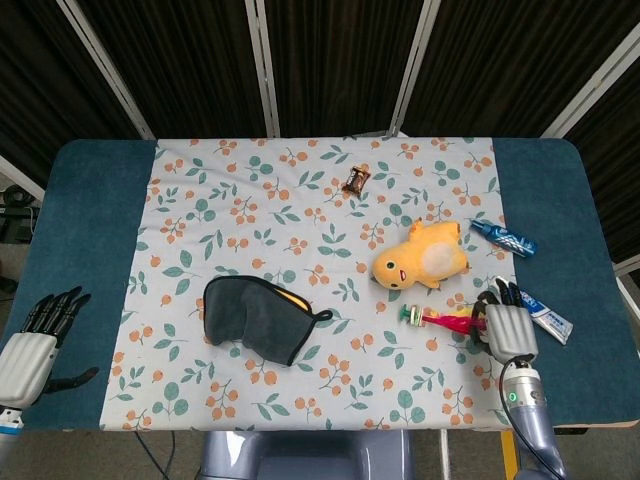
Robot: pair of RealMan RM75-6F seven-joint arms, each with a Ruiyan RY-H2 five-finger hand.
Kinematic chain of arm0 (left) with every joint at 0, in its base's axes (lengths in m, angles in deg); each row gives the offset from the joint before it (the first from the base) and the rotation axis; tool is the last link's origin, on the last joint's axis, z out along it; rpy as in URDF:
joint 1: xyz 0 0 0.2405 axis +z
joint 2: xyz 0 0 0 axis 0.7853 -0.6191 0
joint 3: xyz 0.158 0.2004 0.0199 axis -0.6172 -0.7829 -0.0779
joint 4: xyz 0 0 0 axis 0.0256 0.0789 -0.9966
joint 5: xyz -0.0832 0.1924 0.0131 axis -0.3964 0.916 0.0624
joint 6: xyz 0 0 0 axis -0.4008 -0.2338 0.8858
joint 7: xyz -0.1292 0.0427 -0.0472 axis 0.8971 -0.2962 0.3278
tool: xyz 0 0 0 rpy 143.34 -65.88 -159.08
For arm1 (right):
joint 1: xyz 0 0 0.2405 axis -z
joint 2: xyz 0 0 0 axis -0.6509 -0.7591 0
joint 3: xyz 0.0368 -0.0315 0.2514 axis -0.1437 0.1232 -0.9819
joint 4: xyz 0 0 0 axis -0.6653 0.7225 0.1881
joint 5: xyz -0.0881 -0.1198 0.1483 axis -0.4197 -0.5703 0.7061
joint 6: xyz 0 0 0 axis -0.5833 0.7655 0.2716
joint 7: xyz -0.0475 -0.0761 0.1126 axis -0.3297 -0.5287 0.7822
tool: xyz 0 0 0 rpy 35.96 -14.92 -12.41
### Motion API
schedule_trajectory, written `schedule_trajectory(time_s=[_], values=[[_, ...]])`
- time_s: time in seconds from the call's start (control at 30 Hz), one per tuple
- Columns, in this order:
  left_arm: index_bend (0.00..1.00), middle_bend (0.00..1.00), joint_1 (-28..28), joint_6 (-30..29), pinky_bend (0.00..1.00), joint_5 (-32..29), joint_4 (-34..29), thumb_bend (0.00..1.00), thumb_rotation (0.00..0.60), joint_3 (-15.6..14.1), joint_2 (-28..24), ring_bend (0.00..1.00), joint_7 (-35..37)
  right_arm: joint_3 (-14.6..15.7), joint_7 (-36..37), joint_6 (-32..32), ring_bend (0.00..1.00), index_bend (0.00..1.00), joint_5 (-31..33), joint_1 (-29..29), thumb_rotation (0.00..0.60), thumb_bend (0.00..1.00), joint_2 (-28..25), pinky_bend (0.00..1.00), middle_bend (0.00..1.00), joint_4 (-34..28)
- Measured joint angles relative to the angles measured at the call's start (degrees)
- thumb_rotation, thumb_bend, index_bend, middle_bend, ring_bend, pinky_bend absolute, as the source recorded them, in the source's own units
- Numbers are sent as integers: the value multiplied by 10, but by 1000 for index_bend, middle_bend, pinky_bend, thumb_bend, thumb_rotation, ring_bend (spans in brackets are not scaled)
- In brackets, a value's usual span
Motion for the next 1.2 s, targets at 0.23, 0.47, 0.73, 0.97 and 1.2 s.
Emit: schedule_trajectory(time_s=[0.23, 0.47, 0.73, 0.97, 1.2], values=[[0, 0, 0, -1, 0, 1, 0, 169, 594, 0, 0, 0, 0, 3, -49, 12, 0, 618, -51, -15, 600, 408, -50, 0, 268, -34], [0, 0, 0, -1, 0, 0, 0, 168, 598, 0, 0, 0, 0, 10, -92, 19, 0, 620, -81, -24, 600, 408, -78, 0, 268, -54], [0, 0, 0, 1, 0, -1, -1, 170, 597, 0, 0, 0, 2, 20, -144, 15, 0, 621, -107, -38, 600, 409, -101, 0, 268, -67], [0, 0, 0, 2, 0, -1, -1, 172, 598, 0, -1, 0, 2, 21, -189, 7, 0, 624, -116, -52, 600, 409, -119, 0, 268, -77], [0, 0, 0, 1, 0, 0, -1, 171, 596, 0, -1, 0, 3, 25, -224, 2, 0, 625, -124, -61, 600, 408, -131, 0, 268, -81]])
